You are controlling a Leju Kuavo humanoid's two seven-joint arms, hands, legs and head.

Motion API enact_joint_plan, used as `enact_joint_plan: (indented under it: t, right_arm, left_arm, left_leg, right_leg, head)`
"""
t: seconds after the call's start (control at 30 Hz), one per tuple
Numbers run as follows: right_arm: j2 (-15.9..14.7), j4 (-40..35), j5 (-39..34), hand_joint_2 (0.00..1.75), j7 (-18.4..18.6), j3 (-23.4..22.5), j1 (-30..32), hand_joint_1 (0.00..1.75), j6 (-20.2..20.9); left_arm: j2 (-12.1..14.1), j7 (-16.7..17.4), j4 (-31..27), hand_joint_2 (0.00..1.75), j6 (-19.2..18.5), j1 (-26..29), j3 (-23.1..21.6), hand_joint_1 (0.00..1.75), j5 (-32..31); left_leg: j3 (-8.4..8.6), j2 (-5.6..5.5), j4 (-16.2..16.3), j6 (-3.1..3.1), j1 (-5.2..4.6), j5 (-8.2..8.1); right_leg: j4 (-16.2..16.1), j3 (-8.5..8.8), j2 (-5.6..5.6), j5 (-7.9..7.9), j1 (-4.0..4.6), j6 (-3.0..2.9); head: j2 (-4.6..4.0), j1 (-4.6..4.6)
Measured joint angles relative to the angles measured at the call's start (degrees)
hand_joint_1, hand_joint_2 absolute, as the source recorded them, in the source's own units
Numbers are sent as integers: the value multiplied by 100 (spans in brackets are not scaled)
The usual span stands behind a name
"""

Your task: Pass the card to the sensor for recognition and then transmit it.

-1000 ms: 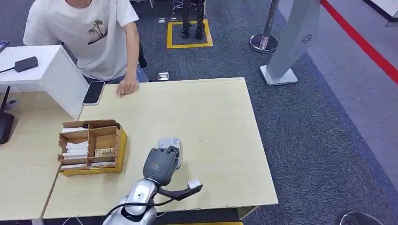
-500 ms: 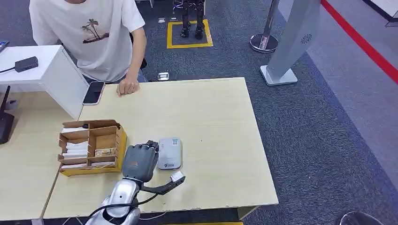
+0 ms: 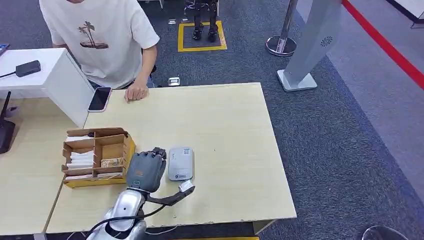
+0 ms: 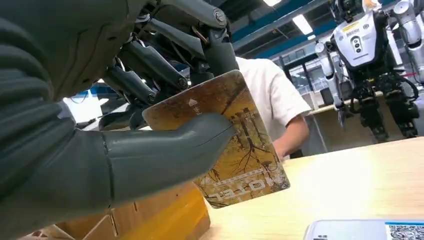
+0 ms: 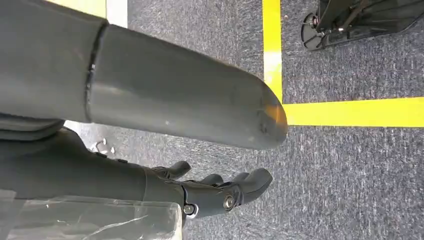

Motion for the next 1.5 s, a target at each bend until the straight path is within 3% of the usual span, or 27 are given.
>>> enact_joint_plan:
  t: [0.83, 1.5]
  right_arm:
    - [0, 17, 15, 0, -7, 0, -2, 0, 37]
    - [0, 17, 109, 0, -7, 2, -4, 0, 72]
  left_arm:
    - [-302, -304, 269, 175, 33, 7, 61, 175, 0]
    - [-580, -306, 1174, 175, 321, -65, 280, 175, 0]
  left_leg:
    - [0, 0, 0, 0, 0, 0]
    - [2, 0, 0, 0, 0, 0]
  right_leg:
    - [0, 0, 0, 0, 0, 0]
    - [0, 2, 0, 0, 0, 0]
  head:
    - [0, 0]
    - [0, 0]
